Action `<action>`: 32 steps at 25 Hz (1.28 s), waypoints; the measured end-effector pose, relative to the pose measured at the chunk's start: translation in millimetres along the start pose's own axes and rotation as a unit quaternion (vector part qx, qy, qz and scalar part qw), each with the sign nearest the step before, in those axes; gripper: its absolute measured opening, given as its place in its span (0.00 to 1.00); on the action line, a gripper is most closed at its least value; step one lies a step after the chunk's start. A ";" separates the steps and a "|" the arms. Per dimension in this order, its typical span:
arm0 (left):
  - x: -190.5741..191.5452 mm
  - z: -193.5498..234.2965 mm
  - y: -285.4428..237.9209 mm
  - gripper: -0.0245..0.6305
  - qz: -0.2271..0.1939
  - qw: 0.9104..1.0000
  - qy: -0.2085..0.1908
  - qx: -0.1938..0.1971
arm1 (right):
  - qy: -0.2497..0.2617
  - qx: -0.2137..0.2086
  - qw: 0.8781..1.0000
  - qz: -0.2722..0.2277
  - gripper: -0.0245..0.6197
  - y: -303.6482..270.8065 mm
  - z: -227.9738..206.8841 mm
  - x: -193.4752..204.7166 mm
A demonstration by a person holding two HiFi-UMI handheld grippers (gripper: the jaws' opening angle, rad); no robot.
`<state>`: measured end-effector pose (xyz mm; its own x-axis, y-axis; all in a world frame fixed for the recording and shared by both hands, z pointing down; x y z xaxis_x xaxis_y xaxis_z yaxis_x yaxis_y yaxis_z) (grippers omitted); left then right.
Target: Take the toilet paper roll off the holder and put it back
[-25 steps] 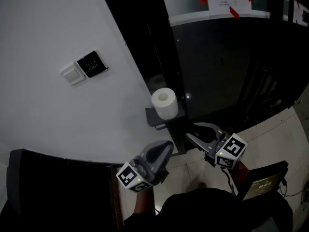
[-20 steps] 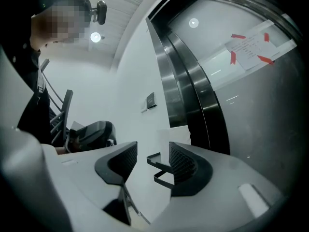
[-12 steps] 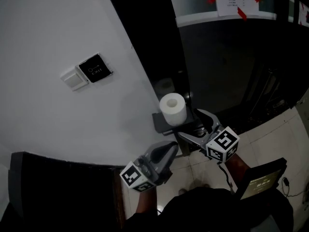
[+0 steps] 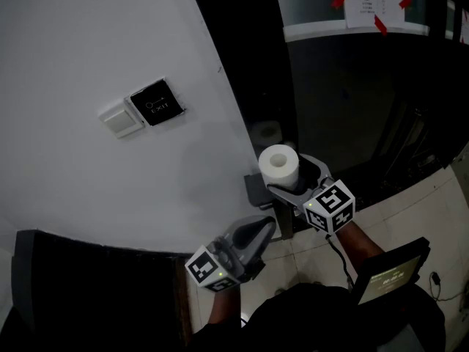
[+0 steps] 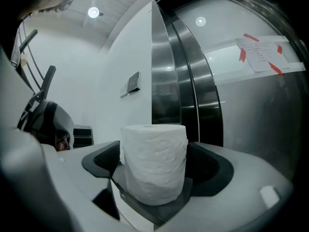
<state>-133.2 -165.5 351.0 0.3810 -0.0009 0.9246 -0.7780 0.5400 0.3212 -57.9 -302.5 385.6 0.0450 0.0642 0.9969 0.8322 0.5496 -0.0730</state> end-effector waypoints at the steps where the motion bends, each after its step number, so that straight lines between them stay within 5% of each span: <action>1: -0.2 0.8 0.0 0.04 0.000 1.000 0.000 -0.001 | 0.003 0.001 1.000 0.005 0.72 -3.1 0.0 -0.5; 10: -4.9 -1.1 -1.0 0.04 -0.003 1.000 -0.006 -0.009 | 0.039 0.025 0.997 0.054 0.78 -20.8 -3.3 2.1; 18: -3.0 1.7 -1.8 0.04 0.001 1.000 -0.006 -0.011 | 0.031 0.021 0.999 -0.004 0.74 3.7 -6.4 -9.9; 26: -6.0 -5.4 -8.9 0.04 0.004 1.000 -0.012 -0.007 | -0.110 -0.057 0.985 -0.123 0.74 74.9 1.9 -46.5; 32: -2.9 -12.8 -11.6 0.04 0.004 1.000 -0.011 -0.002 | -0.275 -0.081 0.944 -0.166 0.74 97.4 -2.4 -6.6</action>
<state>-118.9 -161.0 342.0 0.3645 -0.0153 0.9311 -0.7789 0.5430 0.3139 24.1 -251.4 371.9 -0.4889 0.3581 0.7955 0.8257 0.4841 0.2895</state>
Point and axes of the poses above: the fingertips, and each gripper's own axes: y backward along the fingers, z to its left, x out of its underside, the point moved 4 cm from there along y, backward along the fingers, and after that the axes turned 4 degrees about -x, right-handed, at the moved point
